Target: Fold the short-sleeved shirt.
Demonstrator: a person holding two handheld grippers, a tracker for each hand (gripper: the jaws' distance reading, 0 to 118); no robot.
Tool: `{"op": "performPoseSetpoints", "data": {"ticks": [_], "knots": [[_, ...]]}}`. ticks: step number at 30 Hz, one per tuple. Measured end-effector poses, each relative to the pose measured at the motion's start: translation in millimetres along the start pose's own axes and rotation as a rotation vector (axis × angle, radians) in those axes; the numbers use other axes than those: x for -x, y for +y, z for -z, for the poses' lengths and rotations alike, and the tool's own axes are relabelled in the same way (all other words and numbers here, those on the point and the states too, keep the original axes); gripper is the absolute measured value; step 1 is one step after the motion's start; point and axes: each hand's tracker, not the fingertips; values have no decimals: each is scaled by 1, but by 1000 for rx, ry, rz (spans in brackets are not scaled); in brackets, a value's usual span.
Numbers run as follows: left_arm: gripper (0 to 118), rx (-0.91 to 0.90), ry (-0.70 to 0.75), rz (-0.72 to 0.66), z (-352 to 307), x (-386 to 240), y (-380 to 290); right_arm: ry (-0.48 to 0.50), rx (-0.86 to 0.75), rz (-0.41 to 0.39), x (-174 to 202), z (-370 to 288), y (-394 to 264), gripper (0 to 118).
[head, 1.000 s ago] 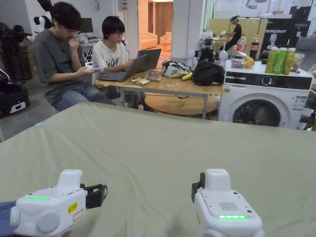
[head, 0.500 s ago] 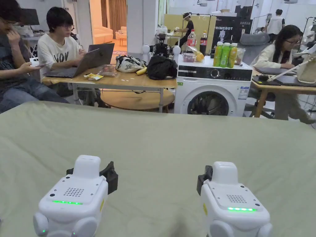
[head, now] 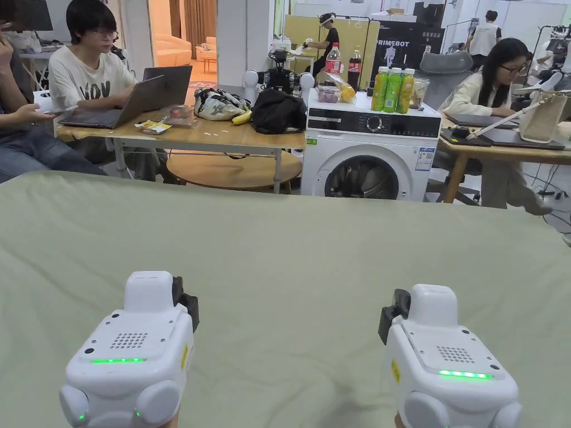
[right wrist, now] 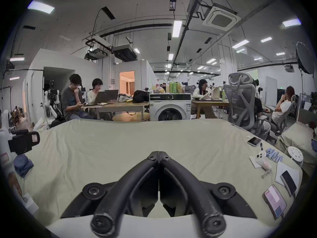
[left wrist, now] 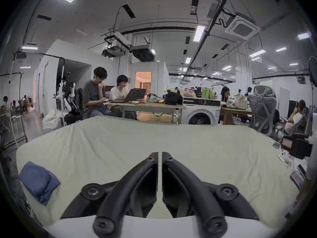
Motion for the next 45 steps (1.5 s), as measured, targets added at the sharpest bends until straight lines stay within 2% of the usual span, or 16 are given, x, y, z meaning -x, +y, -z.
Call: {"op": "performPoseSetpoints", "data": {"ticks": [4,5,8,14,17,23,25,26,27,28,32,37,41,45], "knots": [[0,-12,-29,31,-4,-3,2,0,-11,-37,6,-2,-5,0],[0,-23,-30,41,-5,-4,2,-25,-10,-37,7,-3,-6,0],[0,-36,-46,50,-9,-2,6,1,3,8,5,-4,-8,0],[0,-18,-43,52,-10,-4,6,-24,-13,3,8,-6,-10,0],[0,-10,-47,62,-11,-5,5,-33,-19,42,6,-8,-9,0],[0,-7,-35,65,-11,-5,7,-16,-8,11,11,-6,-9,0],[16,1,-37,48,-10,-4,9,-12,1,-6,15,-4,-8,17],[31,7,-37,41,-9,-4,10,-5,5,-7,15,-4,-7,29],[50,16,-45,30,-8,-2,11,2,14,-3,15,-2,-6,44],[59,26,-55,18,-7,-1,11,4,17,2,15,-1,-5,53],[73,21,-66,-18,-8,2,12,-41,10,11,15,1,-4,75],[76,12,-67,-16,-7,3,11,-37,2,69,7,0,-3,76],[76,16,-70,4,-3,2,10,-57,6,57,4,-1,-2,76],[76,26,-47,32,1,-1,8,-34,4,51,0,0,-1,77]]}}
